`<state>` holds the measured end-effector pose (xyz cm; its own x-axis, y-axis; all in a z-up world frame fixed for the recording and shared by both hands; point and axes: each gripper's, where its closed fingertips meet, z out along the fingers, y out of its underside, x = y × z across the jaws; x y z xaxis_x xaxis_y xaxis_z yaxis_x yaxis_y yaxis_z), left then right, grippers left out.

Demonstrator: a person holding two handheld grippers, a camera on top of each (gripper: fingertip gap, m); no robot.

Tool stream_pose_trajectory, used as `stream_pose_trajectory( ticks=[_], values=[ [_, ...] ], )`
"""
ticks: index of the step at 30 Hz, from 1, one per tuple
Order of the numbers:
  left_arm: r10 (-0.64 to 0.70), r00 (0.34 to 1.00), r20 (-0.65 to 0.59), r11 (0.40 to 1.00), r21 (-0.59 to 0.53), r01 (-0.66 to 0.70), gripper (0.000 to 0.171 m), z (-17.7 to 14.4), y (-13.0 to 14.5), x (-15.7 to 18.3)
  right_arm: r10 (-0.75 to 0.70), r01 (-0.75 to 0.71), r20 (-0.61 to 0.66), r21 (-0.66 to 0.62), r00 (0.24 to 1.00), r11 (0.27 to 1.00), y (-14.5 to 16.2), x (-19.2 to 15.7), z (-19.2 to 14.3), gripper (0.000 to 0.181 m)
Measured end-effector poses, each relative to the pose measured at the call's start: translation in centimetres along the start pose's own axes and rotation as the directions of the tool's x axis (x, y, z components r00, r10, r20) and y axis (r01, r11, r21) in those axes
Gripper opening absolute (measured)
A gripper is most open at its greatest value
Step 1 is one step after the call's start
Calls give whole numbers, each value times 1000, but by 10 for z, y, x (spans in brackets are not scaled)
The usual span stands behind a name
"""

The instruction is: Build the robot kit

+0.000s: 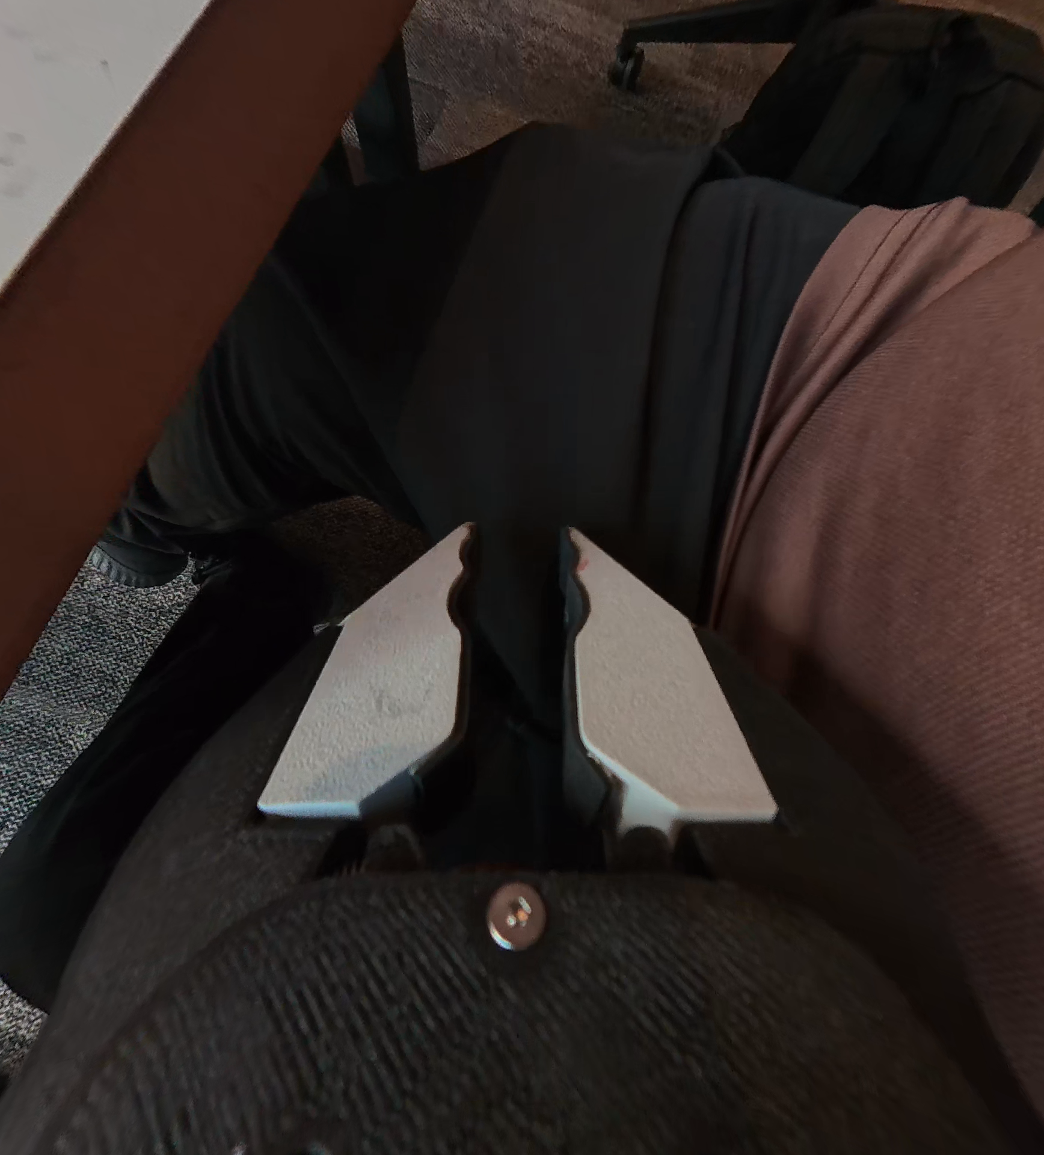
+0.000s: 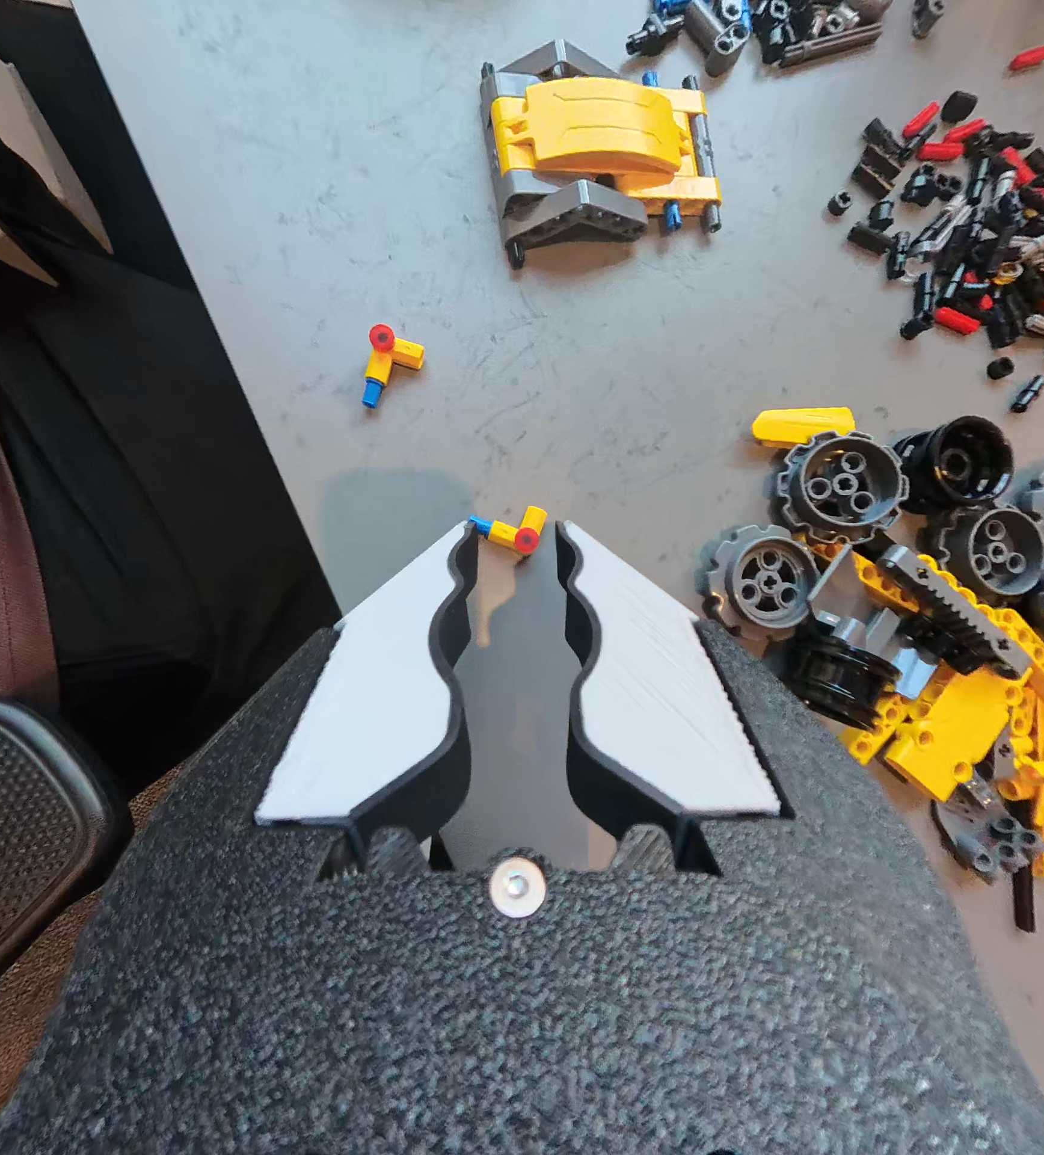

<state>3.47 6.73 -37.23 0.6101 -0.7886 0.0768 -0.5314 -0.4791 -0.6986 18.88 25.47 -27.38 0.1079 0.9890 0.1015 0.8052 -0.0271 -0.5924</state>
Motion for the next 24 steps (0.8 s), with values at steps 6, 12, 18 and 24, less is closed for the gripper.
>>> stream_pose_trajectory(
  ticks=[6,12,18,24],
  values=[
    [-11,1000,-1,1000,4,11,22,-1,1,-3,26,-26,18,1,1000,1000,0,-4,10,24],
    [-14,1000,-16,1000,13,15,22,-1,-1,-1,84,-84,-3,43,996,996,0,-7,10,19],
    [-9,1000,-19,1000,12,9,22,-1,-1,1,114,-113,-4,83,993,990,-2,-6,6,21],
    [-6,1000,1,1000,4,6,22,-1,1,-2,144,-134,-33,208,989,969,-14,0,-6,21]
  ],
)
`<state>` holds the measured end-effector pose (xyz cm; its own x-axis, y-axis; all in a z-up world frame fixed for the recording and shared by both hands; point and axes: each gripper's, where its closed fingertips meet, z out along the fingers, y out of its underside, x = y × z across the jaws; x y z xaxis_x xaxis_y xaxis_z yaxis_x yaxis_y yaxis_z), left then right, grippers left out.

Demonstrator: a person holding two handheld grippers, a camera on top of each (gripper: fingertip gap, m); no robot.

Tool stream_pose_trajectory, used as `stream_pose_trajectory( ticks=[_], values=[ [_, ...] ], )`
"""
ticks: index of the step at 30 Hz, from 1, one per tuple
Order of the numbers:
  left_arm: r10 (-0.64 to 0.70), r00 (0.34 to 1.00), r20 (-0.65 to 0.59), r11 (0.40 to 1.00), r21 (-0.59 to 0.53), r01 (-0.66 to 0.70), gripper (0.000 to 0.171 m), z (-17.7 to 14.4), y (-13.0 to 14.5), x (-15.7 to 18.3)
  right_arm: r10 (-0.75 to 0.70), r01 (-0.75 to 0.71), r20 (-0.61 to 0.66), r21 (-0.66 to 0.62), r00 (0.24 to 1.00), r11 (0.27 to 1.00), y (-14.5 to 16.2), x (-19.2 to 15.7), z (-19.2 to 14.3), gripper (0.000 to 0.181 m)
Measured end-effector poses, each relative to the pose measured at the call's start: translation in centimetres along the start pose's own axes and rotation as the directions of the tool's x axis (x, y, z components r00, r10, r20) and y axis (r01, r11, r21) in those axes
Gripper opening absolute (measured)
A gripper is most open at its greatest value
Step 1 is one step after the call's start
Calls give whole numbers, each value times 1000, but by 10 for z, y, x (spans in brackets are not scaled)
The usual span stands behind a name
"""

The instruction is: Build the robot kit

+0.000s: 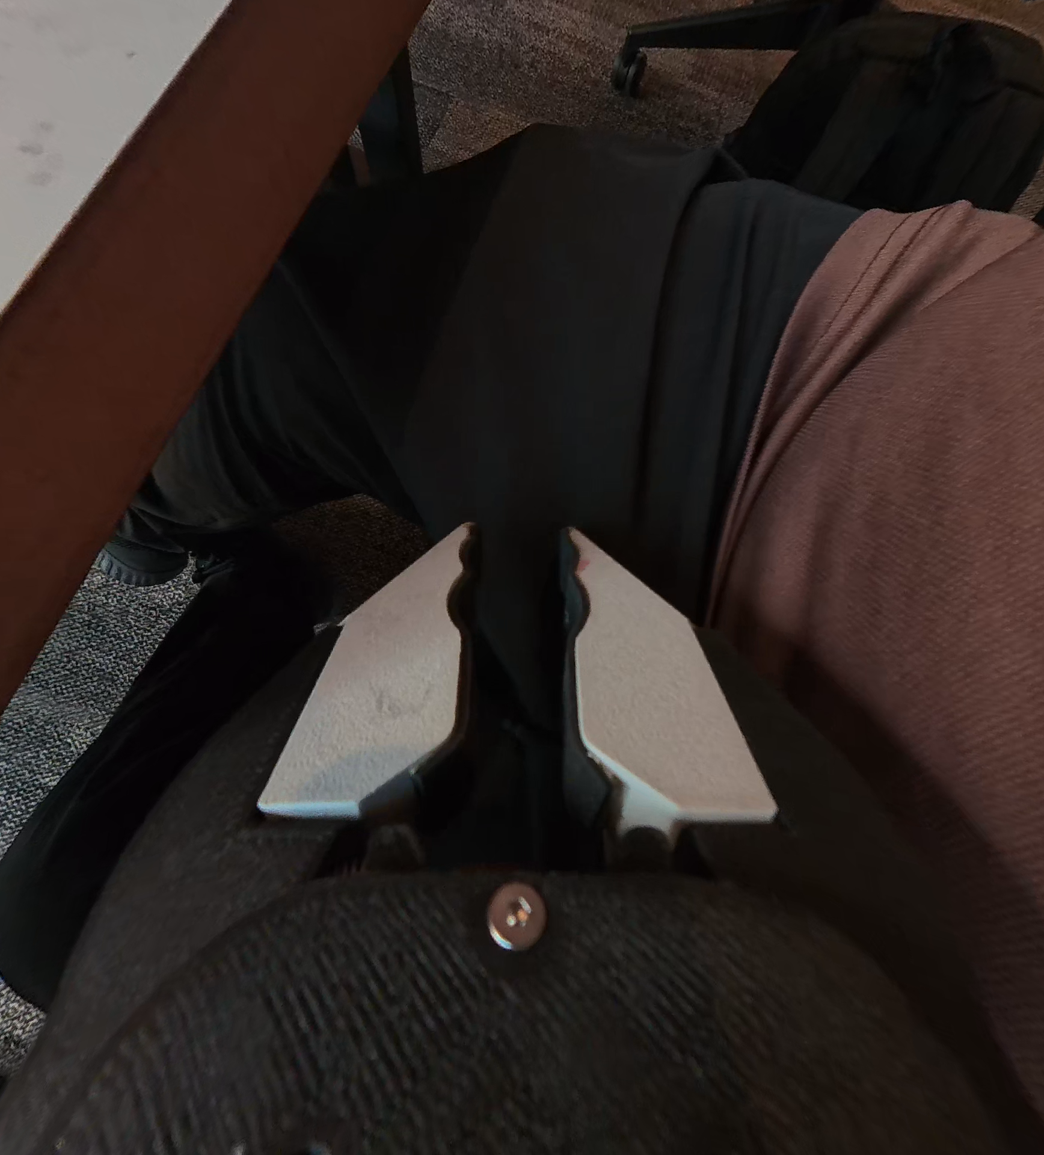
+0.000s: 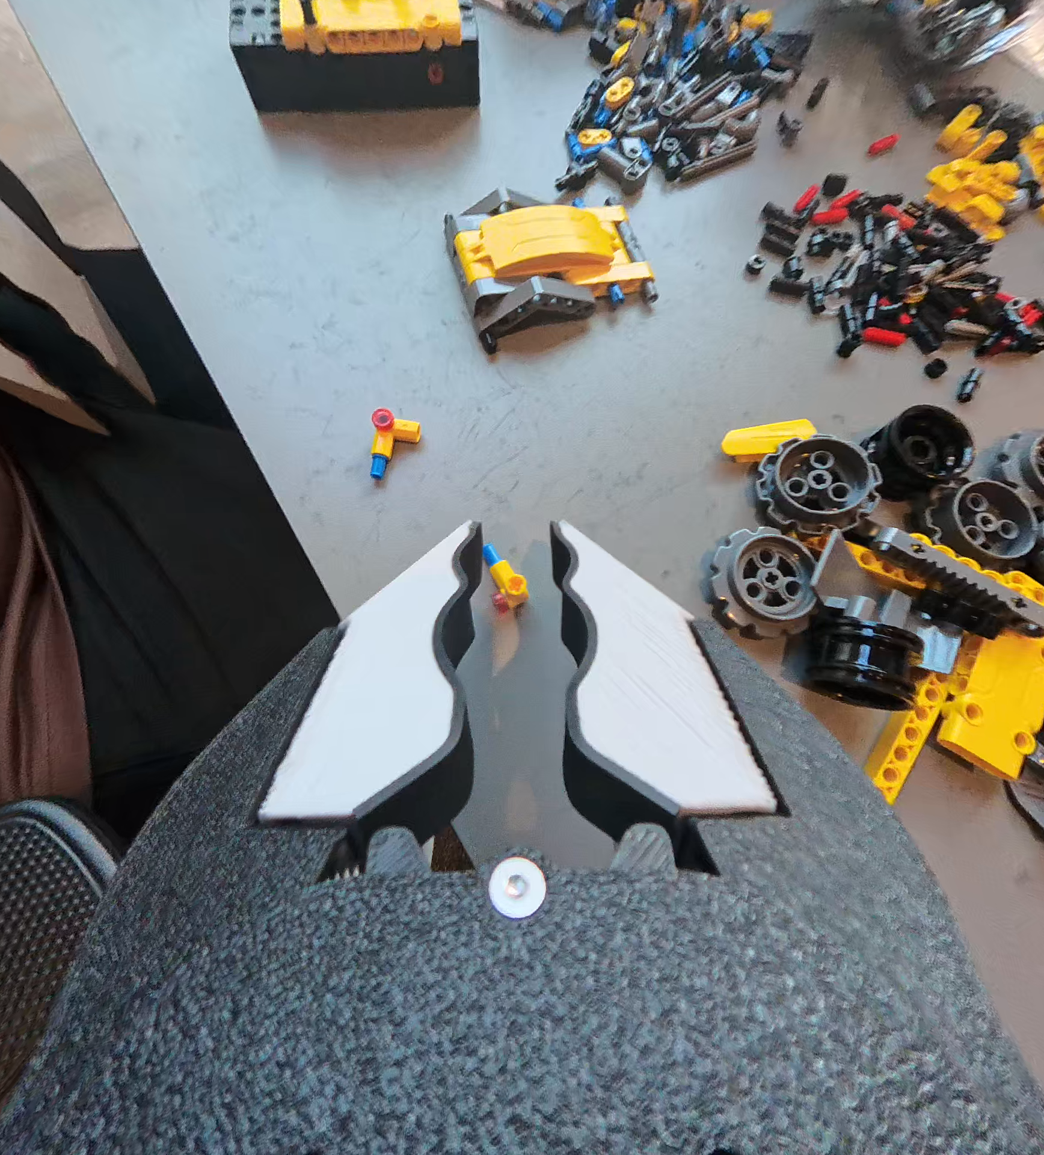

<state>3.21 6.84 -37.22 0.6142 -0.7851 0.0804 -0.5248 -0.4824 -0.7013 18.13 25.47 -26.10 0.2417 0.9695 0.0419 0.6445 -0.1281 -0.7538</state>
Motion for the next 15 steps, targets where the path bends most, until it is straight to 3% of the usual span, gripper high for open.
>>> stream_pose_trajectory(
  ticks=[7,15],
  values=[
    [-10,1000,19,999,50,9,23,-2,-8,2,35,-26,-53,158,998,987,-20,3,-11,24],
    [-3,999,54,997,73,-1,24,-5,-14,1,90,-77,-60,203,994,976,-26,7,-12,34]
  ],
)
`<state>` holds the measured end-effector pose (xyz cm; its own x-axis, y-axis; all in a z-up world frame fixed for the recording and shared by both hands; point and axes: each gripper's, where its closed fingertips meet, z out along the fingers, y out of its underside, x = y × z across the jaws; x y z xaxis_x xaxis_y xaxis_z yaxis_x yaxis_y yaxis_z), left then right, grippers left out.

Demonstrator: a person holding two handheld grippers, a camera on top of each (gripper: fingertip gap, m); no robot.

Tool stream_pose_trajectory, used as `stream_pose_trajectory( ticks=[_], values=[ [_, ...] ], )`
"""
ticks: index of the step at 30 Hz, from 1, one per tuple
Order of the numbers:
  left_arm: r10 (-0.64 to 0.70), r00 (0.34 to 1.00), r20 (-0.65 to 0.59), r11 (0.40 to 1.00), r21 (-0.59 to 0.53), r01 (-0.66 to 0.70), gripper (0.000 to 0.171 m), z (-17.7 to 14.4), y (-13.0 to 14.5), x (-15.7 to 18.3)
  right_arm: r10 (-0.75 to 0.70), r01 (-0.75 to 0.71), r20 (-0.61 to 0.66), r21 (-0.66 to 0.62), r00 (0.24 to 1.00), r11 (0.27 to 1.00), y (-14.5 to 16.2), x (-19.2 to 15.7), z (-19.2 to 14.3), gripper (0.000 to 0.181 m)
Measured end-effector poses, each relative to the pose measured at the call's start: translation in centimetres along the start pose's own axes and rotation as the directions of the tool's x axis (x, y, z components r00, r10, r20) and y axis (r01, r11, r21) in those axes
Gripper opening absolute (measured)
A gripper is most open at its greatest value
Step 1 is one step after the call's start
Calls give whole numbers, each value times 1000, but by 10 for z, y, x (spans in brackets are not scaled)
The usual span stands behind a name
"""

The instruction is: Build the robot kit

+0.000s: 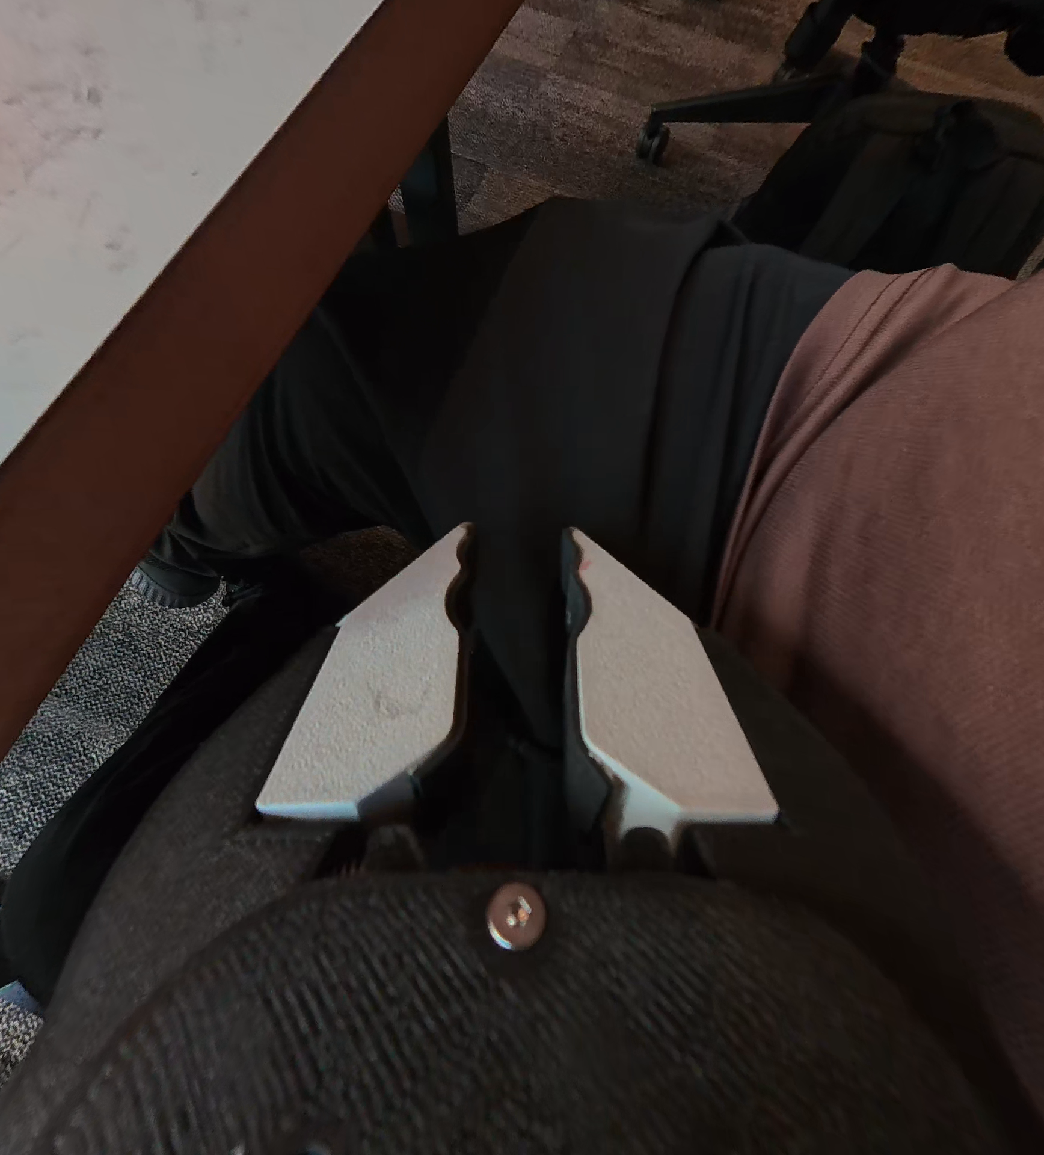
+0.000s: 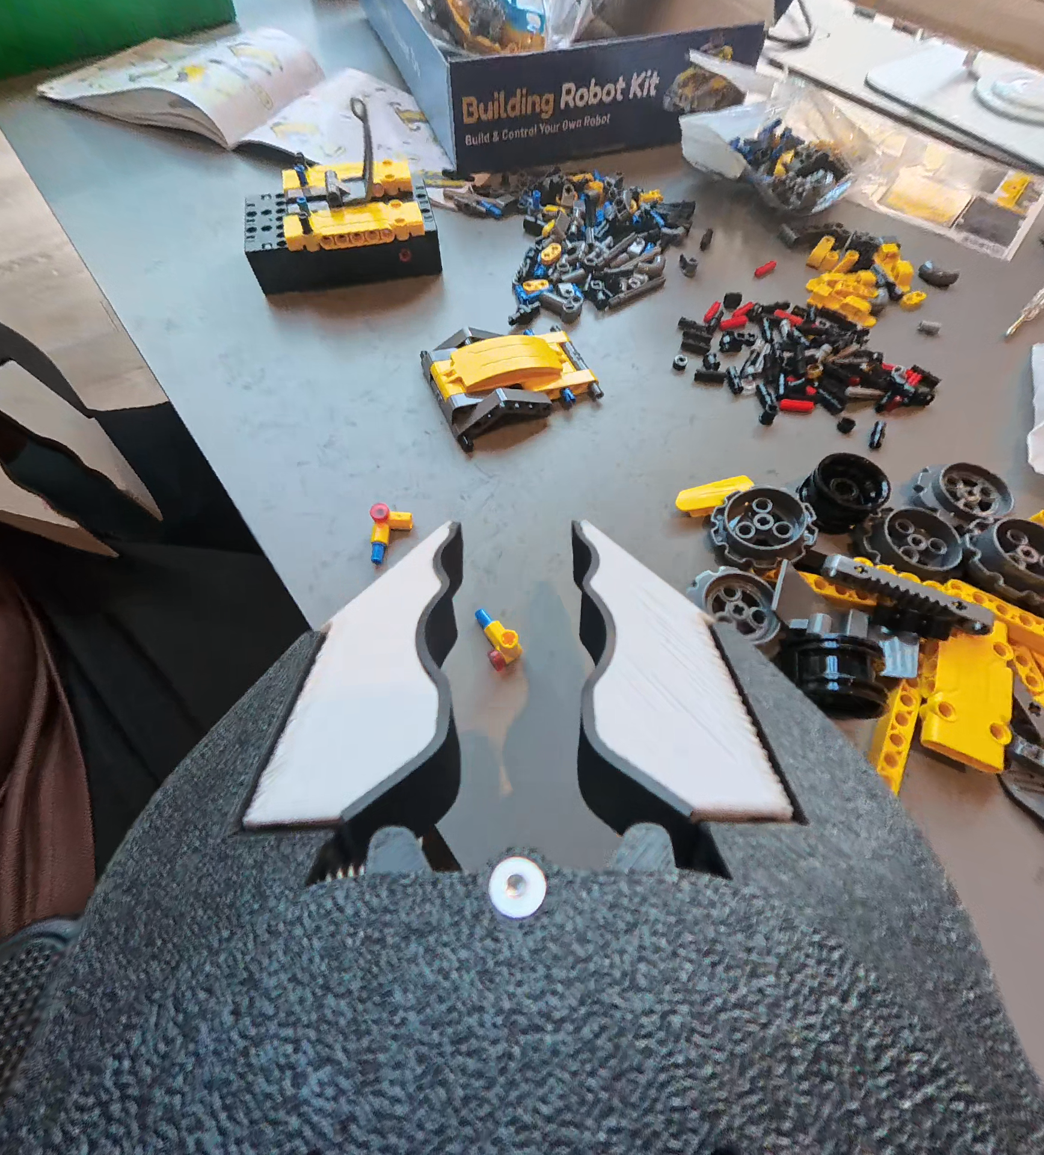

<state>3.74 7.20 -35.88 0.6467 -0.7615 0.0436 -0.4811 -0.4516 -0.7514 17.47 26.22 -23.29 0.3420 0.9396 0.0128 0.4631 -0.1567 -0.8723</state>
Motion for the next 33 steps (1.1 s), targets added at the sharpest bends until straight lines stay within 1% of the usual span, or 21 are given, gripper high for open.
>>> stream_pose_trajectory(
  ticks=[1,3,6,9,11,14,17,20,22,23,24,26,27,28,31,33],
  values=[
    [-1,1000,2,1000,-2,1,24,-1,0,-1,17,-17,2,-13,1000,1000,3,1,0,37],
    [7,1000,15,1000,8,-7,24,-4,-3,-3,42,-41,32,-23,999,999,6,0,0,35],
    [33,999,26,999,36,-34,24,-12,-19,-8,43,-41,43,-47,998,998,10,-1,-2,37],
    [71,997,29,994,75,-73,24,-19,-47,-12,8,-6,36,-58,999,998,10,-4,-2,37],
    [117,992,56,989,89,-121,24,-21,-66,-20,1,2,42,-70,999,998,12,-6,-1,37],
    [159,984,75,978,124,-168,24,-22,-100,-30,-5,7,31,-86,1000,996,14,-3,-1,37],
    [169,976,139,977,106,-184,24,-25,-118,-50,7,-4,39,-68,999,998,9,-7,-2,36],
    [128,971,202,984,95,-150,25,-33,-114,-73,3,0,47,-67,999,998,4,-14,2,36],
    [94,964,251,989,87,-119,26,-42,-103,-89,9,-4,70,-62,998,998,2,-21,9,36],
    [77,954,288,991,80,-105,30,-49,-97,-99,18,-13,89,-60,996,998,1,-26,13,36],
    [64,940,335,993,75,-94,38,-57,-90,-112,36,-30,115,-54,993,998,-1,-32,18,37],
    [33,914,405,996,65,-65,60,-76,-76,-135,85,-81,207,-31,975,996,-10,-53,30,41],
    [12,910,414,997,58,-40,61,-84,-67,-143,95,-91,249,-27,964,995,-13,-64,36,44],
    [-10,908,419,998,59,-16,62,-91,-60,-149,79,-71,264,-38,961,997,-14,-71,41,46],
    [-65,895,442,996,78,34,66,-108,-43,-159,-39,56,201,-77,979,995,-14,-75,55,46],
    [-71,890,450,995,94,32,66,-113,-37,-161,-42,62,208,-92,977,994,-17,-80,61,45]
  ],
)
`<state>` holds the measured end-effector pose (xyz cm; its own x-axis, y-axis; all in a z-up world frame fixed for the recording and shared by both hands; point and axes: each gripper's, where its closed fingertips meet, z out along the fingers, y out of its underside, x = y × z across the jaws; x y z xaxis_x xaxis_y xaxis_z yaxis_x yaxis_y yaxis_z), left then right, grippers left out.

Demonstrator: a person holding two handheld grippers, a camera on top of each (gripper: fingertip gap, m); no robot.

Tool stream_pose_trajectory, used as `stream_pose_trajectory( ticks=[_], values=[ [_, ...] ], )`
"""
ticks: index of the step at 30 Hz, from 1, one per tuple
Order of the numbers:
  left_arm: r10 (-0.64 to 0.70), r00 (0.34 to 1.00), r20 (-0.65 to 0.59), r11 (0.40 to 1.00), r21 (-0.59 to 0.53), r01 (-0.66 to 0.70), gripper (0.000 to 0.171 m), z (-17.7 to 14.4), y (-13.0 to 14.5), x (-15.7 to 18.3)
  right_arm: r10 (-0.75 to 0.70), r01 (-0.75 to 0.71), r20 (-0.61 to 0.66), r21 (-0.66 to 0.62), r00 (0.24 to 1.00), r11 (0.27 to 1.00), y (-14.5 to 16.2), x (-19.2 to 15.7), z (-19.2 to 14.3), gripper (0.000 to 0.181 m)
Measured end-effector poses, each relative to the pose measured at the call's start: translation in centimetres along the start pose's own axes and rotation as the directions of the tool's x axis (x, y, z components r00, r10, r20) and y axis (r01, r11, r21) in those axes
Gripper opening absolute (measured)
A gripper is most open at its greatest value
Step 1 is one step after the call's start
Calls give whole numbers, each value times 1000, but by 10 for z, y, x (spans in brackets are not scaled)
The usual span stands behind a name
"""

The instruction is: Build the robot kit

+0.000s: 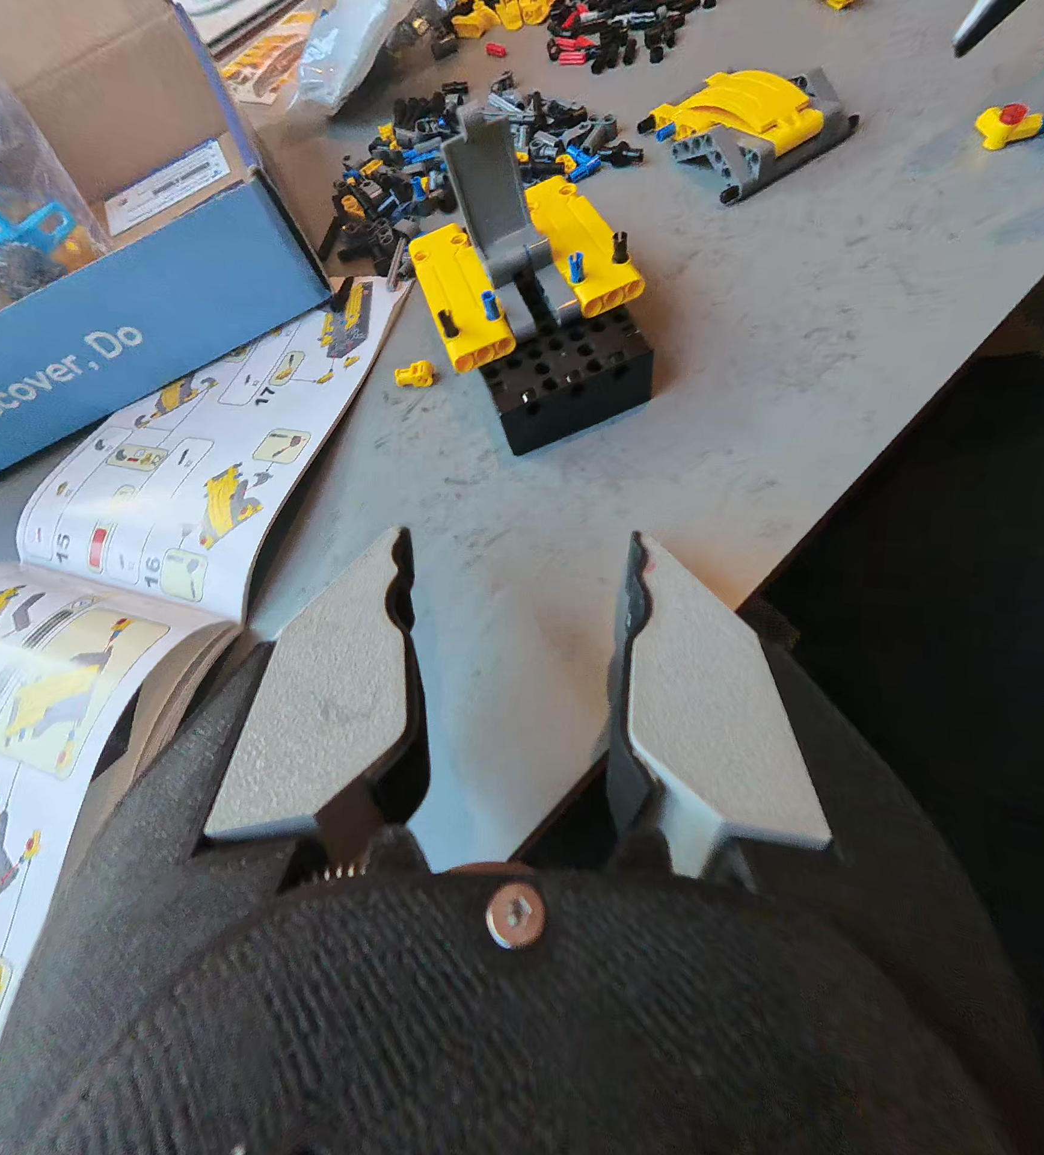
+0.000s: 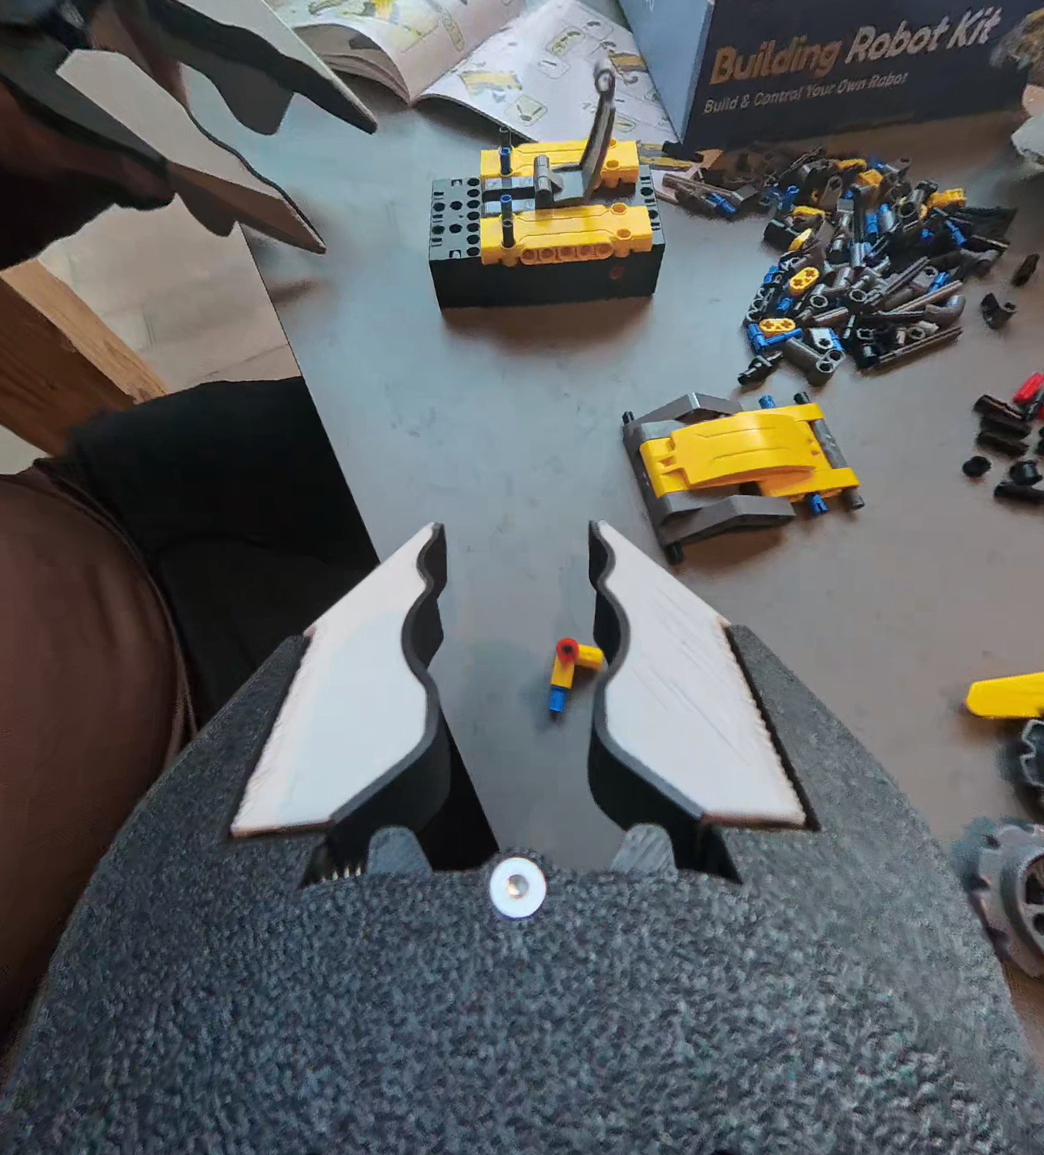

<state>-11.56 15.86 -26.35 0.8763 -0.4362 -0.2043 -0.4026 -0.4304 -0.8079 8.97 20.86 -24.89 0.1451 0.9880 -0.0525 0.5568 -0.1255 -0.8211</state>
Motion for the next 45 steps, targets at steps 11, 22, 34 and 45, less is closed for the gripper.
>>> stream_pose_trajectory(
  ticks=[11,22,34,45],
  values=[
    [68,998,-17,983,174,-64,66,-1,6,3,-26,15,-143,-79,989,997,-21,18,24,46],
    [188,982,23,952,241,-188,59,-8,4,9,-58,22,-204,-176,977,984,-41,60,44,60],
    [182,983,10,956,230,-180,59,-6,4,10,-172,141,-48,-379,984,915,-9,64,59,59],
    [188,982,15,957,223,-187,54,-5,4,9,-233,220,10,-373,972,902,4,24,43,54]
  ],
)
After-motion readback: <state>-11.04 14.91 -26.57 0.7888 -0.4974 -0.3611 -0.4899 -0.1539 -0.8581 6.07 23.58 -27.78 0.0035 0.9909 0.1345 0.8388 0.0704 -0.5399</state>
